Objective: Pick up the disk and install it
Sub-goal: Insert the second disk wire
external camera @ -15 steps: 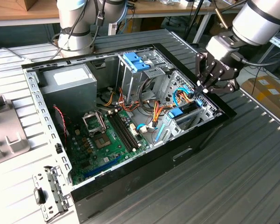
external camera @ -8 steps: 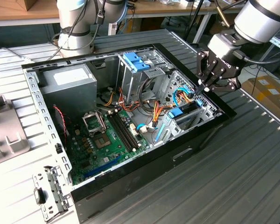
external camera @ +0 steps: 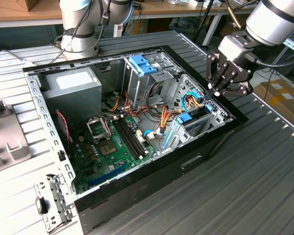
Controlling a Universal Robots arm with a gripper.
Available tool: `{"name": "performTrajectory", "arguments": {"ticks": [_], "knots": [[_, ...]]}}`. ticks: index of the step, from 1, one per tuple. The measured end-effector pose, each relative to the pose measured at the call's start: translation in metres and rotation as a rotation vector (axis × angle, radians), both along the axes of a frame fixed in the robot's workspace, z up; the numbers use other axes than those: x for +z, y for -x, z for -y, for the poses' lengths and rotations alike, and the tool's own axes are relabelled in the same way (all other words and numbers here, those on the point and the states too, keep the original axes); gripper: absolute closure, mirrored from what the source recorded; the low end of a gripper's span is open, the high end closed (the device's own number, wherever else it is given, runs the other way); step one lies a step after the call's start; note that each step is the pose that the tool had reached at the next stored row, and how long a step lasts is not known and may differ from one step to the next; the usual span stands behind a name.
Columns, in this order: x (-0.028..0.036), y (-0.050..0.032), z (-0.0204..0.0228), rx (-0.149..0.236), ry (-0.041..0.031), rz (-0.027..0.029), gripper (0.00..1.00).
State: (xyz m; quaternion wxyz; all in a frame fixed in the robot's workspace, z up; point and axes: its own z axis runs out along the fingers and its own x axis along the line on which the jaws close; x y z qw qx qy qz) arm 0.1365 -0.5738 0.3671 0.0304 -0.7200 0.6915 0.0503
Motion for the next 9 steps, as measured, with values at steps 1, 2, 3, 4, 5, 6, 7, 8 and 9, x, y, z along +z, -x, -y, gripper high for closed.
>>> {"name": "performTrajectory", "arguments": {"ticks": [1, 2, 3, 4, 5, 6, 7, 8, 9], "knots": [[0.0000, 0.0000, 0.0000, 0.000, 0.0000, 0.0000, 0.83], [0.0000, 0.0000, 0.0000, 0.000, 0.0000, 0.0000, 0.83], [0.0000, 0.0000, 0.0000, 0.000, 0.0000, 0.0000, 0.76], [0.0000, 0.0000, 0.0000, 0.000, 0.0000, 0.0000, 0.76], [0.0000, 0.0000, 0.0000, 0.000, -0.0001, 0.0000, 0.70], [0.0000, 0.0000, 0.0000, 0.000, 0.0000, 0.0000, 0.64], [0.0000, 0.0000, 0.0000, 0.000, -0.0001, 0.0000, 0.58], [0.0000, 0.0000, 0.0000, 0.000, 0.0000, 0.0000, 0.58], [0.0000, 0.0000, 0.0000, 0.000, -0.0001, 0.0000, 0.58]]}}
